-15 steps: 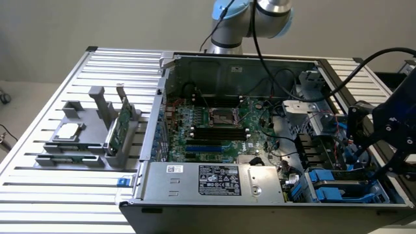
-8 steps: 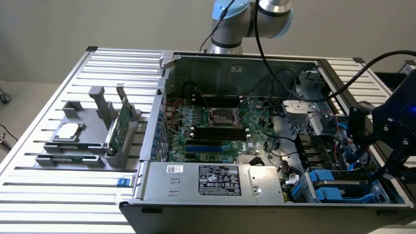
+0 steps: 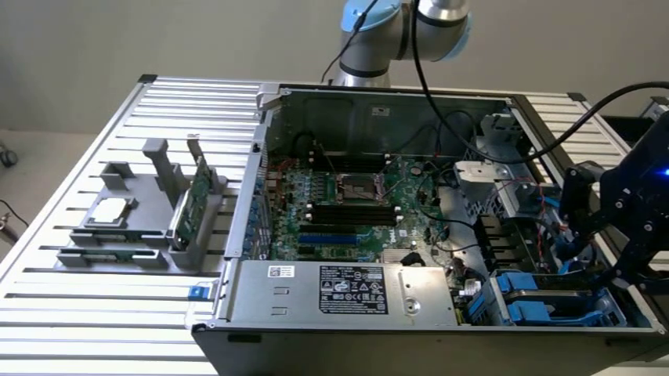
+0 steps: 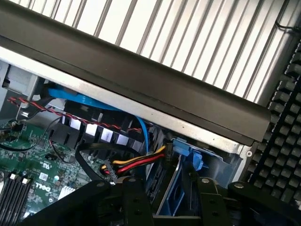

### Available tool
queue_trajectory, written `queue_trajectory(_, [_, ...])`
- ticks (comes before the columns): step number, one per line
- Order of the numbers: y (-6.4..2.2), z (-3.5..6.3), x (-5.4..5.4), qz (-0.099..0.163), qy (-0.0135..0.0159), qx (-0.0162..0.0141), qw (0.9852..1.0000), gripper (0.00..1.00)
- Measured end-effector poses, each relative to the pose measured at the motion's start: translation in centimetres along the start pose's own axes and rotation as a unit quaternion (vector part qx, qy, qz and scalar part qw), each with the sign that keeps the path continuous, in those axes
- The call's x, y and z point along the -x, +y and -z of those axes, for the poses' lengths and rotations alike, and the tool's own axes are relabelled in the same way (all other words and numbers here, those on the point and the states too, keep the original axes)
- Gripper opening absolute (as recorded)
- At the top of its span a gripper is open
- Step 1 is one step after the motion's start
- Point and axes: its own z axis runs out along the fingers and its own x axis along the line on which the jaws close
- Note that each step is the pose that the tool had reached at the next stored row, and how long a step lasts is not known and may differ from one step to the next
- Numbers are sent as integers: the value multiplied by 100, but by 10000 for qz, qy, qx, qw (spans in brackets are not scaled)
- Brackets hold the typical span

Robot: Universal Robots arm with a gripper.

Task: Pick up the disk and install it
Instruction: 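Insert the first disk wire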

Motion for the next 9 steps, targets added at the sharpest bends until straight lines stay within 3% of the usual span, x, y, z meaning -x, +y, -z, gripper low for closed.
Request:
queue_trajectory(2, [6, 0, 4, -2, 14, 0, 10000, 44])
queue_trajectory(9, [34, 0, 19, -2, 20, -13, 10000, 44])
